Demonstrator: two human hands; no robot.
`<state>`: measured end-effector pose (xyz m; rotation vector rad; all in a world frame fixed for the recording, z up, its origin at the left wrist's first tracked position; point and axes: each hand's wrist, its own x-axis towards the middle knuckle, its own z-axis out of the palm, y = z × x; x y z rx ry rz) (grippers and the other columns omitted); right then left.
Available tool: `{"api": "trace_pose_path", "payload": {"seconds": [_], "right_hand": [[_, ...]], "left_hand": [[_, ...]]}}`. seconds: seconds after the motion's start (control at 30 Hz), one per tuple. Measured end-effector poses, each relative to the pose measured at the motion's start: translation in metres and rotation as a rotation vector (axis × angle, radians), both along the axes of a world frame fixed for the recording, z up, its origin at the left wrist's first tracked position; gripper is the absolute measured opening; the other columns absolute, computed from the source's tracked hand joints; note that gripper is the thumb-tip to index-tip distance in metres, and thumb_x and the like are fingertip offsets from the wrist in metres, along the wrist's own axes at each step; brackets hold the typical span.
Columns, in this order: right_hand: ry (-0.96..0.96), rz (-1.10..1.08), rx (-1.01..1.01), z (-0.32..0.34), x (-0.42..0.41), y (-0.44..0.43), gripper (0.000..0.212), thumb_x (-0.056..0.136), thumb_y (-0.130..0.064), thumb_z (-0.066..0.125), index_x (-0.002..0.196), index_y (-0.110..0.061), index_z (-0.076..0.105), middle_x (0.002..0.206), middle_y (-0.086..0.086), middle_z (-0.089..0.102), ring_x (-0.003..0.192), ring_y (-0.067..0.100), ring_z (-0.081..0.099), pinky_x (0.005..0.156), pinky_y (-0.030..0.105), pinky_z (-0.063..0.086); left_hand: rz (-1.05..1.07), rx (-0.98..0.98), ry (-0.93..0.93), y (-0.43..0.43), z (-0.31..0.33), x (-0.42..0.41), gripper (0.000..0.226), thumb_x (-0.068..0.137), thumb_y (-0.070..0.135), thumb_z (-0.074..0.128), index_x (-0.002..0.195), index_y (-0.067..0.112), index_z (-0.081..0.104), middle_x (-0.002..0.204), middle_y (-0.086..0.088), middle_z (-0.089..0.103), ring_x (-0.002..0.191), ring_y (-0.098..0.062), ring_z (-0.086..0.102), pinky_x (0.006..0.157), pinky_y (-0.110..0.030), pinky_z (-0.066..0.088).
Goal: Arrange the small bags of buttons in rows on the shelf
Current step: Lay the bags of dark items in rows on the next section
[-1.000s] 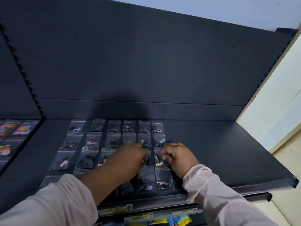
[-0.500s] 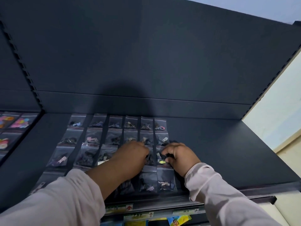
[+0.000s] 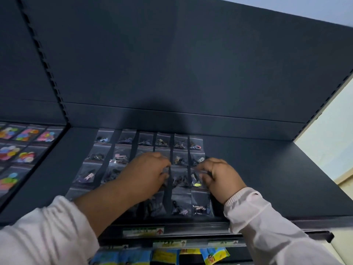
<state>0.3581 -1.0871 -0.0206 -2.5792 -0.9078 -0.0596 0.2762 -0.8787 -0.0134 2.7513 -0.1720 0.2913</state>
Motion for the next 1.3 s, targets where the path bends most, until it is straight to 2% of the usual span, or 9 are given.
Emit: {"api": "trace_pose_path", "payload": {"seconds": [0.13, 0.23, 0.43, 0.57, 0.7, 0.8, 0.97, 1.07, 1.3], "right_hand": [[0.024, 0.093, -0.024, -0.005, -0.028, -0.003, 0.021, 0.089, -0.019, 0.057, 0.107, -0.023, 0.067, 0.11, -0.003, 0.058, 0.107, 0.016, 0.049, 0.087, 0.02, 0.038], [0.082, 0.074, -0.045, -0.014, -0.038, -0.015, 0.019, 0.087, -0.02, 0.059, 0.103, -0.025, 0.068, 0.107, -0.005, 0.059, 0.105, 0.015, 0.051, 0.087, 0.019, 0.038], [0.108, 0.079, -0.097, -0.022, -0.044, -0.027, 0.022, 0.087, -0.021, 0.059, 0.107, -0.024, 0.068, 0.112, -0.005, 0.06, 0.108, 0.015, 0.05, 0.087, 0.013, 0.033], [0.093, 0.085, -0.106, -0.023, -0.042, -0.03, 0.02, 0.088, -0.021, 0.058, 0.106, -0.023, 0.069, 0.112, -0.006, 0.061, 0.107, 0.014, 0.05, 0.084, 0.009, 0.028], [0.09, 0.064, -0.094, -0.019, -0.042, -0.028, 0.016, 0.088, -0.022, 0.058, 0.099, -0.024, 0.069, 0.107, -0.006, 0.061, 0.105, 0.016, 0.051, 0.085, 0.014, 0.034], [0.075, 0.051, -0.038, -0.01, -0.046, -0.016, 0.017, 0.09, -0.024, 0.055, 0.1, -0.023, 0.068, 0.106, -0.004, 0.061, 0.103, 0.015, 0.05, 0.086, 0.02, 0.04], [0.052, 0.115, 0.022, -0.009, -0.058, 0.012, 0.023, 0.089, -0.029, 0.057, 0.108, -0.022, 0.066, 0.111, -0.004, 0.061, 0.108, 0.014, 0.049, 0.086, 0.017, 0.035], [0.033, 0.156, -0.04, -0.013, -0.059, 0.023, 0.025, 0.089, -0.031, 0.056, 0.11, -0.022, 0.065, 0.113, -0.001, 0.06, 0.111, 0.017, 0.048, 0.092, 0.021, 0.035], [0.085, 0.188, -0.168, -0.019, -0.055, 0.025, 0.021, 0.088, -0.027, 0.055, 0.105, -0.025, 0.068, 0.109, -0.001, 0.058, 0.108, 0.021, 0.048, 0.093, 0.026, 0.039]], "left_hand": [[-0.068, 0.032, 0.031, -0.007, -0.004, -0.028, 0.022, 0.093, 0.016, 0.048, 0.106, 0.023, 0.065, 0.103, 0.006, 0.06, 0.095, -0.01, 0.052, 0.085, -0.032, 0.047], [-0.178, 0.106, 0.115, -0.026, -0.017, -0.036, 0.034, 0.088, 0.005, 0.047, 0.113, 0.021, 0.062, 0.114, 0.005, 0.058, 0.105, -0.014, 0.05, 0.091, -0.033, 0.044], [-0.276, 0.152, 0.186, -0.037, -0.033, -0.033, 0.029, 0.095, 0.015, 0.043, 0.119, 0.018, 0.059, 0.12, 0.003, 0.055, 0.11, -0.017, 0.047, 0.096, -0.033, 0.041], [-0.275, 0.176, 0.23, -0.033, -0.035, -0.034, 0.03, 0.096, 0.019, 0.04, 0.119, 0.019, 0.059, 0.12, 0.002, 0.056, 0.109, -0.017, 0.048, 0.096, -0.031, 0.04], [-0.257, 0.107, 0.146, -0.032, -0.025, -0.035, 0.027, 0.098, 0.024, 0.041, 0.117, 0.021, 0.06, 0.117, 0.006, 0.058, 0.107, -0.012, 0.048, 0.097, -0.028, 0.037], [-0.117, 0.018, 0.041, -0.021, -0.016, -0.038, 0.027, 0.097, 0.032, 0.044, 0.117, 0.024, 0.061, 0.113, 0.008, 0.06, 0.103, -0.009, 0.051, 0.092, -0.025, 0.041], [0.055, 0.057, 0.024, -0.003, -0.017, -0.044, 0.023, 0.095, 0.034, 0.048, 0.103, 0.022, 0.066, 0.1, 0.005, 0.06, 0.094, -0.011, 0.052, 0.079, -0.024, 0.041], [0.015, 0.139, 0.072, -0.005, -0.024, -0.045, 0.022, 0.093, 0.035, 0.051, 0.099, 0.021, 0.066, 0.1, 0.002, 0.059, 0.097, -0.016, 0.052, 0.081, -0.028, 0.039], [-0.062, 0.18, 0.121, -0.008, -0.034, -0.041, 0.026, 0.094, 0.032, 0.05, 0.111, 0.021, 0.066, 0.109, 0.0, 0.06, 0.101, -0.017, 0.051, 0.085, -0.027, 0.038]]}}
